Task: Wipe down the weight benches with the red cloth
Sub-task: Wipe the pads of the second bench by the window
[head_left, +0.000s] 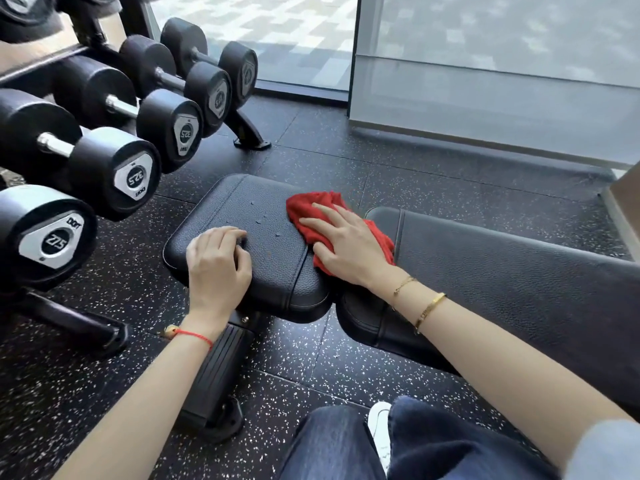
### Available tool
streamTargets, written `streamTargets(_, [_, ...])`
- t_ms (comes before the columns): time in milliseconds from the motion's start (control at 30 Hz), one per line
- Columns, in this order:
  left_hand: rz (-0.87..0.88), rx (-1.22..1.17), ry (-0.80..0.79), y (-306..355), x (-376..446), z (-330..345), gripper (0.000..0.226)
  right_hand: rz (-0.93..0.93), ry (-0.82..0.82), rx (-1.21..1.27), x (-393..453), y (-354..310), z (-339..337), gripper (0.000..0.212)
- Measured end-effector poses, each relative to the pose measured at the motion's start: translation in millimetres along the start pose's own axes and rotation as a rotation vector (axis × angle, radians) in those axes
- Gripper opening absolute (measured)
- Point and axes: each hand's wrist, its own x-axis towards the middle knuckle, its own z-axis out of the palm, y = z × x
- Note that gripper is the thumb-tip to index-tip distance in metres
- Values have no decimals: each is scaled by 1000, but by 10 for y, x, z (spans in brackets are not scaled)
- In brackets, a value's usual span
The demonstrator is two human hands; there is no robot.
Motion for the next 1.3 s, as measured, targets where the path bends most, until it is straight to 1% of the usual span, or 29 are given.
streamTargets(67, [-6,-38,17,-19,-10,40,27,-125,-23,20,-185,-21,5,49])
streamTargets(133, [-9,-75,45,-37,-23,72,28,-166,-30,30,-266,24,5,51])
streamTargets(200, [-8,-96,58,-52,-36,92,29,-105,-5,26,-143,80,16,50])
streamTargets(300, [-9,-110,64,-56,-32,115,30,59,16,9,281,70,40,46])
streamTargets(367, [-10,-115,73,-57,-27,127,29,107,9,18,501,-37,82,45])
streamTargets(433, [-8,-112,84,-68,-30,133,29,53,-11,18,530,-191,139,46])
streamTargets(500, [-8,-109,80,-66,-38,121,29,-68,-29,23,381,-299,172,48])
streamTargets(567, [-13,-103,71,-49,-44,88,26,-157,-43,43,195,-302,171,49])
streamTargets(600, [-16,-99,67,-41,-52,64,24,-173,-45,51,148,-267,157,49])
streamTargets(667, [-17,-86,60,-48,-81,4,23,-148,-37,37,193,-180,136,49])
streamTargets(733, [-22,-54,53,-111,-127,-77,24,-68,-23,0,369,-135,150,48])
streamTargets(800, [-47,-10,42,-231,-146,-167,27,27,-15,-17,607,-159,177,47])
streamTargets(867, [-89,36,16,-373,-108,-245,32,69,-18,-18,824,-252,228,48])
streamTargets(967, [-155,95,-21,-556,-25,-316,35,-2,-43,-17,990,-540,339,48])
streamTargets(1067, [-174,122,-26,-652,-14,-347,36,-189,-78,-8,852,-800,407,50])
streamTargets(1167, [-173,114,-30,-662,-26,-348,40,-356,-96,38,562,-760,373,50])
streamTargets(1233, [-170,106,-29,-660,-26,-337,40,-371,-93,46,491,-609,320,50])
streamTargets(1300, [-162,104,-30,-668,-30,-327,37,-273,-57,23,612,-448,292,50])
